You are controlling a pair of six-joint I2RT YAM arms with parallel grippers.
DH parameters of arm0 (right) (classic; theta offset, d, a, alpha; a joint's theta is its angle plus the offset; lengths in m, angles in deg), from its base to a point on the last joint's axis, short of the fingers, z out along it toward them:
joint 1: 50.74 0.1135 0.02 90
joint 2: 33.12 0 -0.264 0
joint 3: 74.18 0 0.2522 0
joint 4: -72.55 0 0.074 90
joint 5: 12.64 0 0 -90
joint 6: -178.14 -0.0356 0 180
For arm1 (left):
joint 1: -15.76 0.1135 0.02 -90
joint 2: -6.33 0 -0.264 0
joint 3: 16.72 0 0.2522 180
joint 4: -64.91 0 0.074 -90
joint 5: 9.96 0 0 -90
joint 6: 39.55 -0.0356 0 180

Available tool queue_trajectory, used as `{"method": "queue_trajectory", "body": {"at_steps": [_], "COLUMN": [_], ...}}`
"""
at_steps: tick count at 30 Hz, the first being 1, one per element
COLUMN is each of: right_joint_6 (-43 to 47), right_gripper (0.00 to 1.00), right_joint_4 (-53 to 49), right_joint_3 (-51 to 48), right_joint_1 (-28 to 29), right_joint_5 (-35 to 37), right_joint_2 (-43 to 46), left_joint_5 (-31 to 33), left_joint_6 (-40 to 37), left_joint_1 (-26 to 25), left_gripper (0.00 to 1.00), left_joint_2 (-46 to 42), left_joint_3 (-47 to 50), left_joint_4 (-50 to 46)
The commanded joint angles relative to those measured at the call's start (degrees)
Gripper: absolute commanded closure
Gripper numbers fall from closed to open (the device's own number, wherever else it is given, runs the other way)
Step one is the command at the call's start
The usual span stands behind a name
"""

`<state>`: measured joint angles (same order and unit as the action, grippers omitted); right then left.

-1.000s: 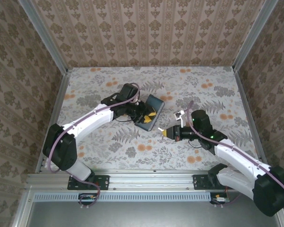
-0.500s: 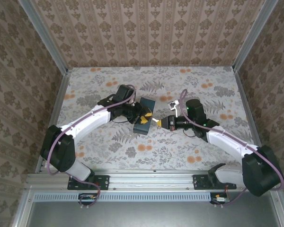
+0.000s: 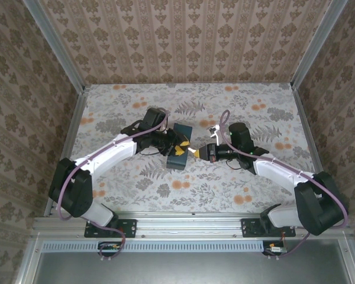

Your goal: Unlock the padlock with the key

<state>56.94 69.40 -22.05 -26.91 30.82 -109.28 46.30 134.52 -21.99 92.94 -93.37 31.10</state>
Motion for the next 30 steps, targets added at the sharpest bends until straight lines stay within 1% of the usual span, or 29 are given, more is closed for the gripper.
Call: {"method": "queue_trajectory", "body": {"at_steps": [1,10,30], "right_joint_6": [0.9,2.5,3.5], "right_gripper": [1.0,1.0,1.0], "right_joint_4": [2.3,-0.1,-0.4], "right_joint_3": [2.1,2.9,2.3], "right_joint_1": [-0.2,-0.1,0.5], "right_joint_5": [-1.6,-1.5,-2.5], "right_joint_2": [-0.9,-1.6,-2.4], "left_joint_5": [-1.0,-0.2,2.7], "left_joint_6": [1.4,2.1,4.1], "left_joint_1": [0.5,0.5,0.2], "left_gripper": [0.98,0.98,0.99], "left_joint_2": [-2.3,-3.2,-4.8], "left_joint_3": [0.5,1.5,2.6], "left_joint_4": [2.1,2.6,3.3]}}
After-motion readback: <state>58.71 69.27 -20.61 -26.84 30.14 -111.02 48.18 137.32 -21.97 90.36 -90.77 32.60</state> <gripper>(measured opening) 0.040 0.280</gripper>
